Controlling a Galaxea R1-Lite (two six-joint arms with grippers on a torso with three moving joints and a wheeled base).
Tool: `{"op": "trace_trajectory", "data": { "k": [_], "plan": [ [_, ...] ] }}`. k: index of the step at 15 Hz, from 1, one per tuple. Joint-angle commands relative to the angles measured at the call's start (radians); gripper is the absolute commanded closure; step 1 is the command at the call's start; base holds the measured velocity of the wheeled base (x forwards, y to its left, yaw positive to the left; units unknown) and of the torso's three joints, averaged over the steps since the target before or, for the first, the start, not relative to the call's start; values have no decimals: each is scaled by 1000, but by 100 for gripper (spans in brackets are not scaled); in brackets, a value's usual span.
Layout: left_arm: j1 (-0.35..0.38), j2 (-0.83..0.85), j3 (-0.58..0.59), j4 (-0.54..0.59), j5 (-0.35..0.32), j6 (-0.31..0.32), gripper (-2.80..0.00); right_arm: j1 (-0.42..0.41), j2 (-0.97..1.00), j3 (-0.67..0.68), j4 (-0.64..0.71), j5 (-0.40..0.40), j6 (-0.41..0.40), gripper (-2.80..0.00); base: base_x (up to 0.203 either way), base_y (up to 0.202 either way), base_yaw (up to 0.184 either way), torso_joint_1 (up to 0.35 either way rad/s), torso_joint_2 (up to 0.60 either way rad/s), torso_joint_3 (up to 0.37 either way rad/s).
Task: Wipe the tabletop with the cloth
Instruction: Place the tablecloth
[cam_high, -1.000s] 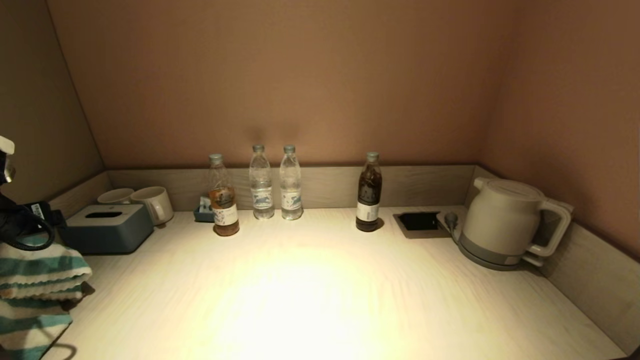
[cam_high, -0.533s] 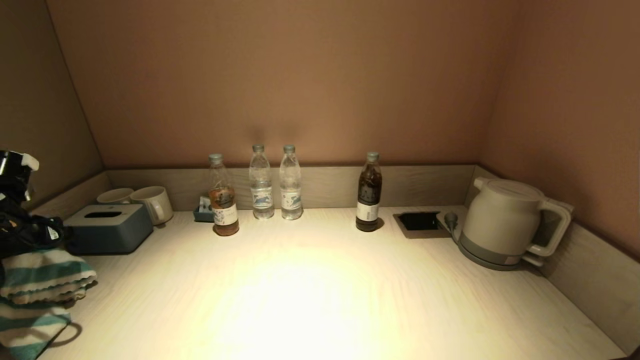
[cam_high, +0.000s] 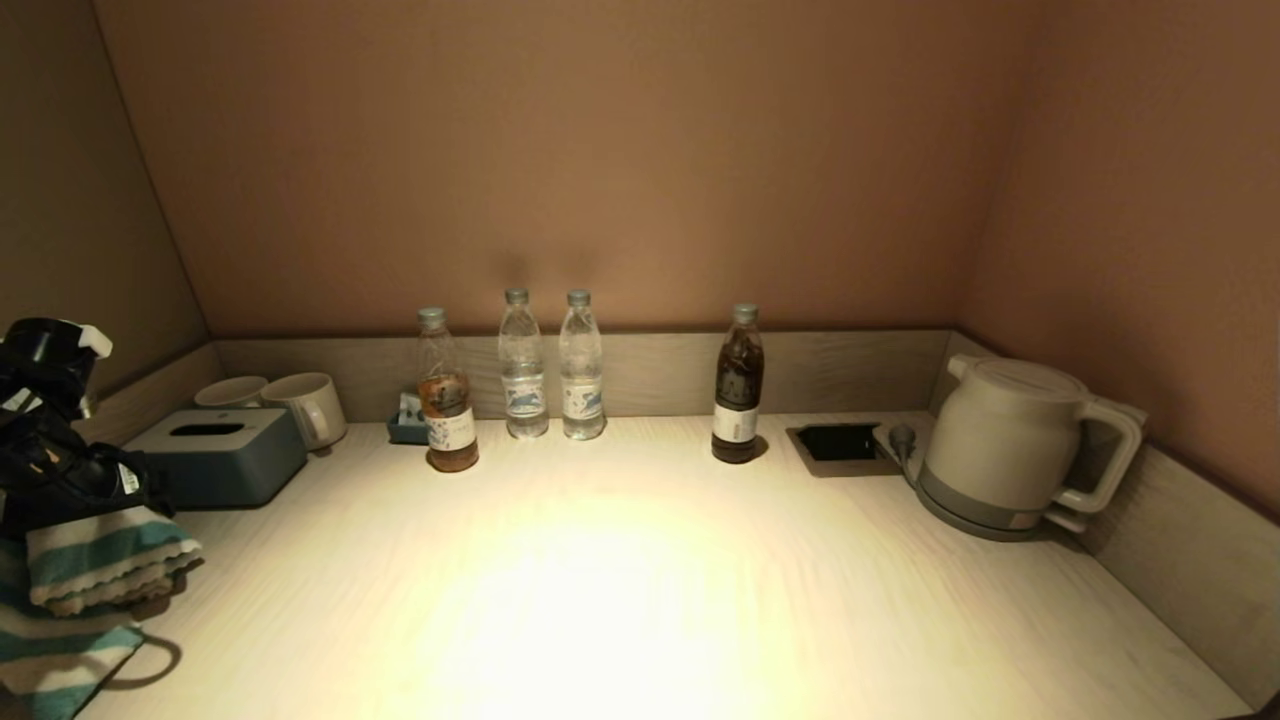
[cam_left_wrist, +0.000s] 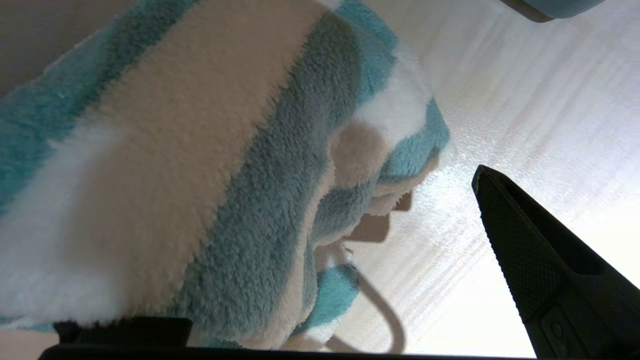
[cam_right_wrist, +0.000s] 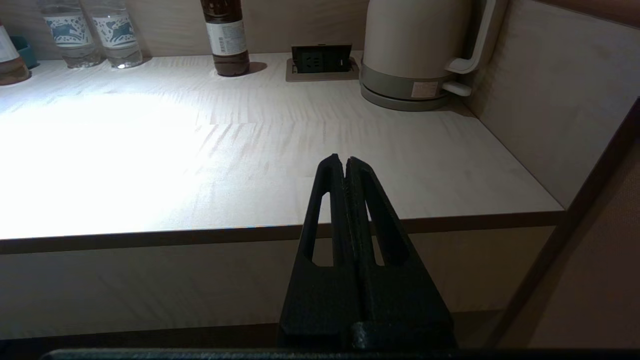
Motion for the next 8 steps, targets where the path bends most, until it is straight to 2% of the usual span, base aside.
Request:
{"op": "trace_trajectory", "data": {
  "k": [1,8],
  "plan": [
    [-4,-32,-1,6,3,-3,-280,0,1,0,0,0,-1,0,0,0,0,0,0,0],
    [-53,-258,6,102,1,-3,-280,0,1,0,0,0,1,0,0,0,0,0,0,0]
  ]
}}
